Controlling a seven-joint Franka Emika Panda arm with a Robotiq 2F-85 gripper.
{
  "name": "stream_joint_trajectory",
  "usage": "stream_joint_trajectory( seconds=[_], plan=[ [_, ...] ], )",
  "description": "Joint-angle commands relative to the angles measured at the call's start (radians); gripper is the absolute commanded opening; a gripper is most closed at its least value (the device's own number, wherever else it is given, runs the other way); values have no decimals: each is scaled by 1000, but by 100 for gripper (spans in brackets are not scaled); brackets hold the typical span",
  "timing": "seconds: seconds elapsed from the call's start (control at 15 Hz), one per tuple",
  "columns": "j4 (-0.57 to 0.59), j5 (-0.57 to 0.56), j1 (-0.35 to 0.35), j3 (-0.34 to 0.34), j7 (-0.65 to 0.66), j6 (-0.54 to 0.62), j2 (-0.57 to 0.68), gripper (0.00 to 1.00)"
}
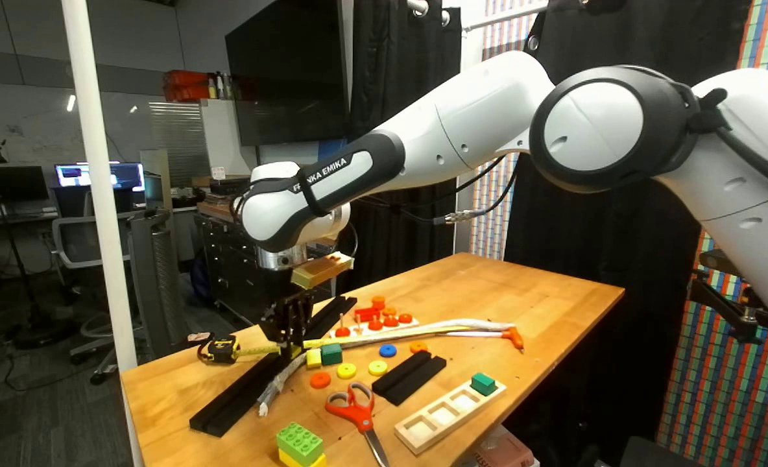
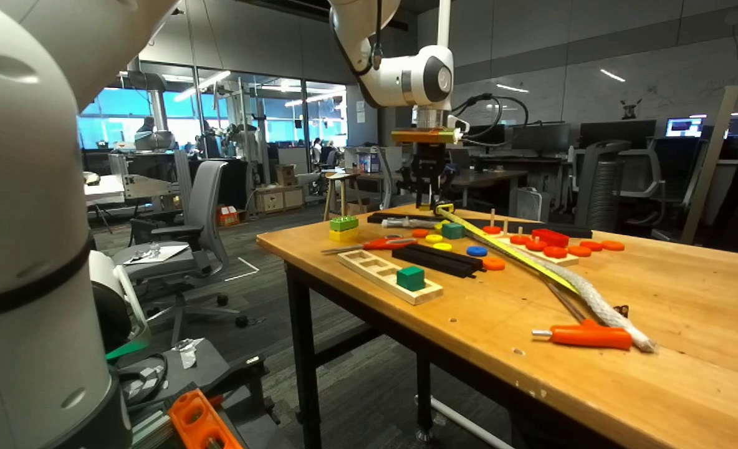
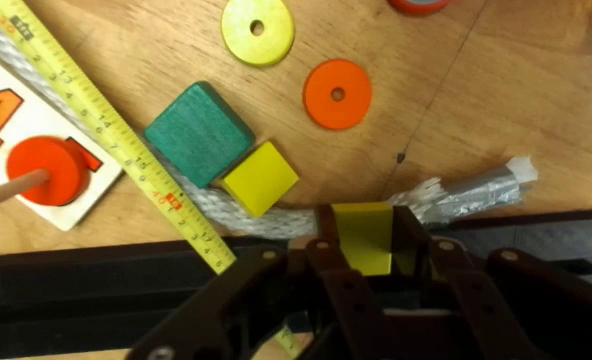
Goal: Get the top green block then put it on top of the wooden structure then put the small yellow block on top of the bottom green block
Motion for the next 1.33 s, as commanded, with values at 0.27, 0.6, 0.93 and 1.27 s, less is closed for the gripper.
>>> stream_joint_trajectory(
  seconds=[0.27,0.6,0.93,1.27],
  plan=[
    [-29,-9,39,-85,298,41,-44,20],
    [-56,1,44,-113,422,39,-55,20],
    [-88,1,46,-130,518,46,-72,20],
    [-143,-2,48,-146,598,63,-106,20]
  ],
)
